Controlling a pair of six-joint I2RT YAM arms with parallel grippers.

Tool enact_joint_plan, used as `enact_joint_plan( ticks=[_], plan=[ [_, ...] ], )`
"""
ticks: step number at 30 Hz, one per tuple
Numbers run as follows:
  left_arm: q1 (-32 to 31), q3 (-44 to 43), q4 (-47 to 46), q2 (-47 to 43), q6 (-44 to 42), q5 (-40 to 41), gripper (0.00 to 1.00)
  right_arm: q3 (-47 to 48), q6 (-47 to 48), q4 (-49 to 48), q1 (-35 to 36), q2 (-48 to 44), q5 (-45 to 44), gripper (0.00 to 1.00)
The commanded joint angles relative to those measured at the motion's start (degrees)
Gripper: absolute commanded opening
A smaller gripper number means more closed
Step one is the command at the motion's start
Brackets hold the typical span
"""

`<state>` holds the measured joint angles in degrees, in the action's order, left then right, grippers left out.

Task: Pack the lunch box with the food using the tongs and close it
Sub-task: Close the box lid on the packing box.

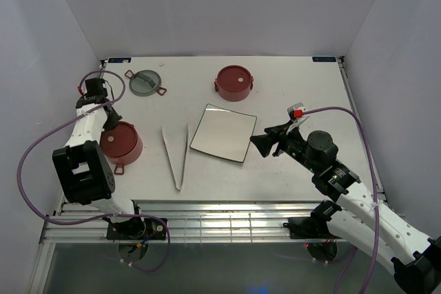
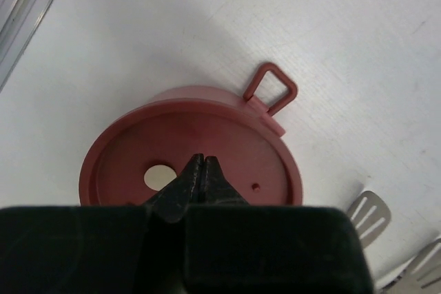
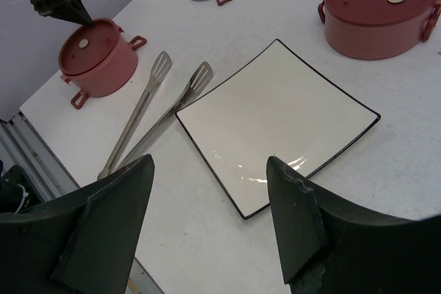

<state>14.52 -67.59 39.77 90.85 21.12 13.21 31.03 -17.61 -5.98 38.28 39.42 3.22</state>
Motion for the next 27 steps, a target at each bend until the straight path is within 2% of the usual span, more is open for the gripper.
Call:
enact_joint_plan(
  ticks=[1,7,12,16,19,27],
  plan=[
    [0.2,-6.2,0.9,-4.3,-1.1,-1.6,0.0,2.5,0.6,-0.8,0.1,-0.7,0.2,0.72],
    [0.6,-6.9,0.2,-2.5,-1.5,1.8,0.0,2.7,0.6,-0.8,0.1,0.0,0.6,0.72],
    [0.7,-3.6,-3.4,1.0,-3.5,-1.7,0.0,2.7,0.6,-0.6,0.1,-0.7,0.5,0.72],
    [0.7,0.0,-4.7,1.6,-2.7,0.1,0.0,2.4,0.6,-1.1,0.1,-0.7,0.6,0.72],
    [0.7,1.8,-3.6,1.3,-1.3,2.0,0.0,2.7,0.6,-1.0,0.1,0.2,1.0,0.72],
    [0.8,3.1,-1.9,-4.0,-0.3,-0.6,0.0,2.5,0.6,-1.0,0.1,0.0,0.9,0.72]
  ],
)
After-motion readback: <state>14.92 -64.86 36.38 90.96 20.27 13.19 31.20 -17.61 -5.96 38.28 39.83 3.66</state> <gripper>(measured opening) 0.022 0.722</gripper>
